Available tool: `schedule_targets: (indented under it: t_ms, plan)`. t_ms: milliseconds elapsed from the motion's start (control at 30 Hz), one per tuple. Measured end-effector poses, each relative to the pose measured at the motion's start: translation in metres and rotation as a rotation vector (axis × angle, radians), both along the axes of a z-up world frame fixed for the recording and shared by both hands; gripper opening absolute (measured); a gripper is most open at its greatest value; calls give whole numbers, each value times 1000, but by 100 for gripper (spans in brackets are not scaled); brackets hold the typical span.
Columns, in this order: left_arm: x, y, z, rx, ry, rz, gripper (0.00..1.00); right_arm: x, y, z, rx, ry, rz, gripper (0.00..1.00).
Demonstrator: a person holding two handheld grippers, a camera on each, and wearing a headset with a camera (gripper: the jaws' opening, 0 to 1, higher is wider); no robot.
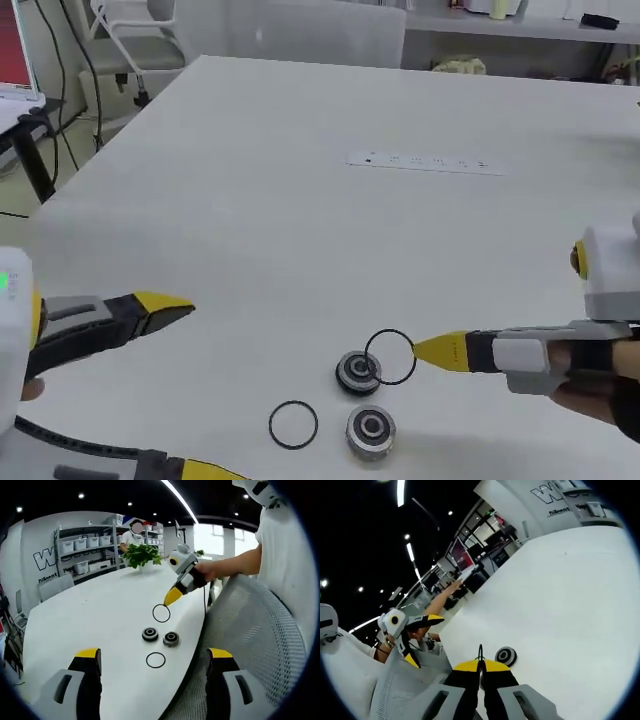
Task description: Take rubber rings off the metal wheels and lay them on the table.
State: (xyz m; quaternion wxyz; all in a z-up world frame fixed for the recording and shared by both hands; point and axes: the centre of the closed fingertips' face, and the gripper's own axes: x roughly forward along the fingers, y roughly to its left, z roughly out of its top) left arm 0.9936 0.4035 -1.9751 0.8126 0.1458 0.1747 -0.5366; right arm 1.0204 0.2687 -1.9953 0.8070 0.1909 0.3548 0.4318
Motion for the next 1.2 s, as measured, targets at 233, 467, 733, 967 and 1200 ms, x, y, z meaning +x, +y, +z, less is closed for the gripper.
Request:
schedule_targets:
  t_ms: [233, 467, 733, 967, 1200]
  plan:
    - [-2, 0, -12, -5, 37, 17, 81, -1, 3, 4, 16, -10, 11, 0]
    - [0, 0, -12, -25, 54, 35, 82, -3, 14, 14, 49, -47, 34, 0]
    - [0, 0, -15, -13, 67, 43, 81, -9, 37, 16, 85, -28, 64, 0]
    - [-2, -1, -15, -22, 78, 34, 80, -15, 55, 5, 52, -35, 105, 0]
    - [-3, -1, -16, -5, 71, 22, 79, -18, 65, -11, -4, -83, 137, 0]
